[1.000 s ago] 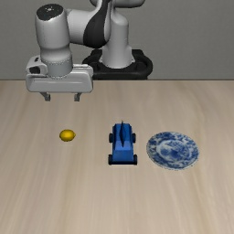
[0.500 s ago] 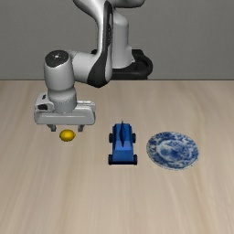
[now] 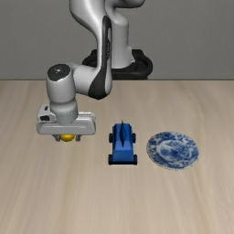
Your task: Pick up the lemon and put it on the plate
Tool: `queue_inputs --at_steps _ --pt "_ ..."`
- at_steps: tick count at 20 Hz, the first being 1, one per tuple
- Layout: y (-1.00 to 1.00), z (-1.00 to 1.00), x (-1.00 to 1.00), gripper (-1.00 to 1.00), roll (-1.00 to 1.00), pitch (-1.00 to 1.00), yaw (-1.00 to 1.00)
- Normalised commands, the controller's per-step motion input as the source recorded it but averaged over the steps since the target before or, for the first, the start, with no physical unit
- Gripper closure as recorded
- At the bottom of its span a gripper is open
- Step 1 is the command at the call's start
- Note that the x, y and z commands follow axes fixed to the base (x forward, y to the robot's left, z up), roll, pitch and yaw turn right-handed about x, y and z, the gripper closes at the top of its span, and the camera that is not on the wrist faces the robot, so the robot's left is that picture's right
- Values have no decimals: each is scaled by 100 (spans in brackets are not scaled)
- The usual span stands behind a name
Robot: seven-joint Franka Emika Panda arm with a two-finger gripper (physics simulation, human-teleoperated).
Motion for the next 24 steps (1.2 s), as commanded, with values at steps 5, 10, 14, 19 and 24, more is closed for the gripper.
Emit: queue_inputs --at_steps 5,10,14,19,24 --pt "0 20 0 100 0 0 0" --pt "0 80 0 100 0 0 0" --pt "0 100 0 100 0 0 0" --pt "80 20 0 100 0 0 0" --pt "100 0 0 100 0 0 0"
